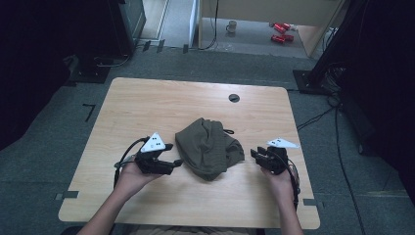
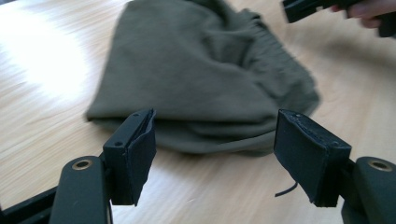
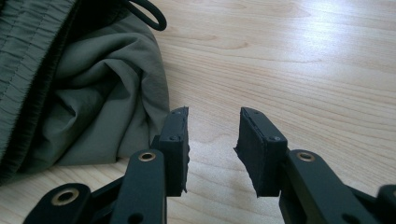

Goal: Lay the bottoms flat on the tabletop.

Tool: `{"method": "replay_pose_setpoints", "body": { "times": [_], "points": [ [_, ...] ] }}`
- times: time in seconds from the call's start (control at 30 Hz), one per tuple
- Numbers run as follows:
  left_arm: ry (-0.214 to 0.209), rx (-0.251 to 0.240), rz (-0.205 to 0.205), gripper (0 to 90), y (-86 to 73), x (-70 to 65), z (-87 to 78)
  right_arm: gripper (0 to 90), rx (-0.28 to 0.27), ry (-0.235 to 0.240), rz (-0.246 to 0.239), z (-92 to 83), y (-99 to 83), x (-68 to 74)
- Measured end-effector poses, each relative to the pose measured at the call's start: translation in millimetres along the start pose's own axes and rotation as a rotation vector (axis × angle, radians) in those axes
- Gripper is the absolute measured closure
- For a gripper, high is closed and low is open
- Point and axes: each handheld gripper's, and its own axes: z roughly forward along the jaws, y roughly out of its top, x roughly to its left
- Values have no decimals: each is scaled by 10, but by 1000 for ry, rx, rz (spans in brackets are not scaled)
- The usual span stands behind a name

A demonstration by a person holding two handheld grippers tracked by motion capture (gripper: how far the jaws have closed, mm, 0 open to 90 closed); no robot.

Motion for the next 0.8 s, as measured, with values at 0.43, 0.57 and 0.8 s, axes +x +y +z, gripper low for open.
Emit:
{"method": "replay_pose_setpoints", "body": {
  "times": [0.43,0.57,0.8],
  "points": [
    [-87,3,55,312,96,-300,128,634,3,18,-12,10,20,54],
    [-115,19,79,311,102,-413,209,634,8,20,-13,10,19,59],
    [-145,35,88,324,81,-503,364,631,13,18,-10,16,15,50]
  ]
}}
